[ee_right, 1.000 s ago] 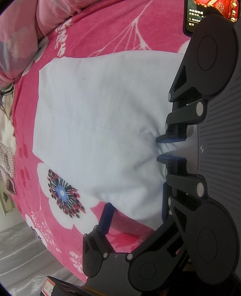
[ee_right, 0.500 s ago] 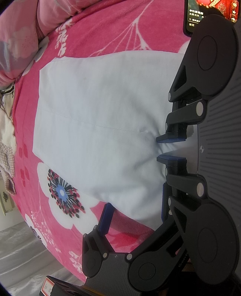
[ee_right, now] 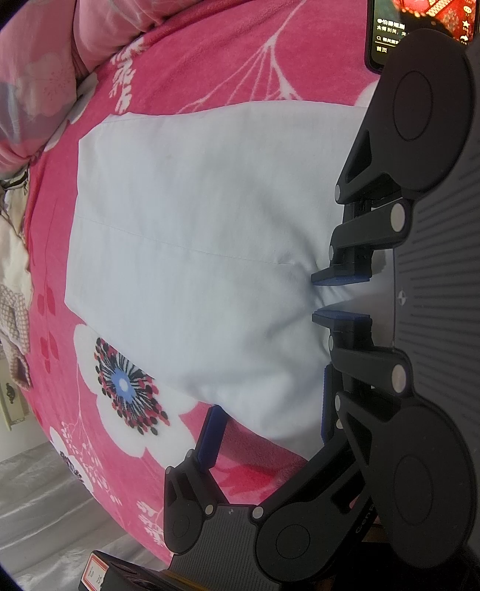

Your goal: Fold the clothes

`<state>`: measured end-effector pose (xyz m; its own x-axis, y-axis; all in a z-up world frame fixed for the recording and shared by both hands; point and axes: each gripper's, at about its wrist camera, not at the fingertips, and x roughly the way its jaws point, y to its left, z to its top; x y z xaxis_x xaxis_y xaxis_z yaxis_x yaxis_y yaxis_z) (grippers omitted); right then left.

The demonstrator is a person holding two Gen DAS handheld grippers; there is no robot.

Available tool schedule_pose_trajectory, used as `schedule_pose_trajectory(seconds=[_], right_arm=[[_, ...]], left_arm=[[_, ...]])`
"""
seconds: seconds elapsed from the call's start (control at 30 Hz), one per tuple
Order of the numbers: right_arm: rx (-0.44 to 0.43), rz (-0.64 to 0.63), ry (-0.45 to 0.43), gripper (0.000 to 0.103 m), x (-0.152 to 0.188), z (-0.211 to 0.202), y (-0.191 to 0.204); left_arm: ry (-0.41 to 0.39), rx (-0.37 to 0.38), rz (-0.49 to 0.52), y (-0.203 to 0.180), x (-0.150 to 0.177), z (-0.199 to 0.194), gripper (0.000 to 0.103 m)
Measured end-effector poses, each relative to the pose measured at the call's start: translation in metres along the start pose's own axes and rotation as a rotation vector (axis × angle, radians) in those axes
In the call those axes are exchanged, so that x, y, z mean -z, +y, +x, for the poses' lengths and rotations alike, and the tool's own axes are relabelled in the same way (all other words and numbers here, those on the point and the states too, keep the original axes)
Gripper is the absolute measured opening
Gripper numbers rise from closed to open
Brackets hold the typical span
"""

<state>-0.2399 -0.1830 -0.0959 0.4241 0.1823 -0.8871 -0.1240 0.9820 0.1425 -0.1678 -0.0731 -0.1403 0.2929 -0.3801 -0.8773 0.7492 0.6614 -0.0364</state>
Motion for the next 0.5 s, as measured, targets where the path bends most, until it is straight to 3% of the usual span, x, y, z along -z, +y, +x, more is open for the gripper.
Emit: schedule_pose_trajectory(seconds=[0.13,0.33,0.4,0.5], right_arm=[[-0.009,0.008,-0.001,0.016,0.000,-0.001,-0.002],[-0.047,0.067,-0.042,0.016,-0.005,-0.016,-0.017],[-0.040,0.083,-0.072,0.016,-0.009,-0.025,-0.023],[0.005,0.081,-0.089,0.016,-0.015,-0.028,-0.028]], left_arm=[[-0.006,-0.011,-0.001,0.003,-0.005,-0.007,0.103],[-0.112,-0.040,-0.075,0.031,-0.023,-0.038,0.103],[-0.138,-0.022,-0.107,0.039,-0.029,-0.042,0.103],[-0.127,-0.005,-0.072,0.036,-0.040,-0.031,0.102]])
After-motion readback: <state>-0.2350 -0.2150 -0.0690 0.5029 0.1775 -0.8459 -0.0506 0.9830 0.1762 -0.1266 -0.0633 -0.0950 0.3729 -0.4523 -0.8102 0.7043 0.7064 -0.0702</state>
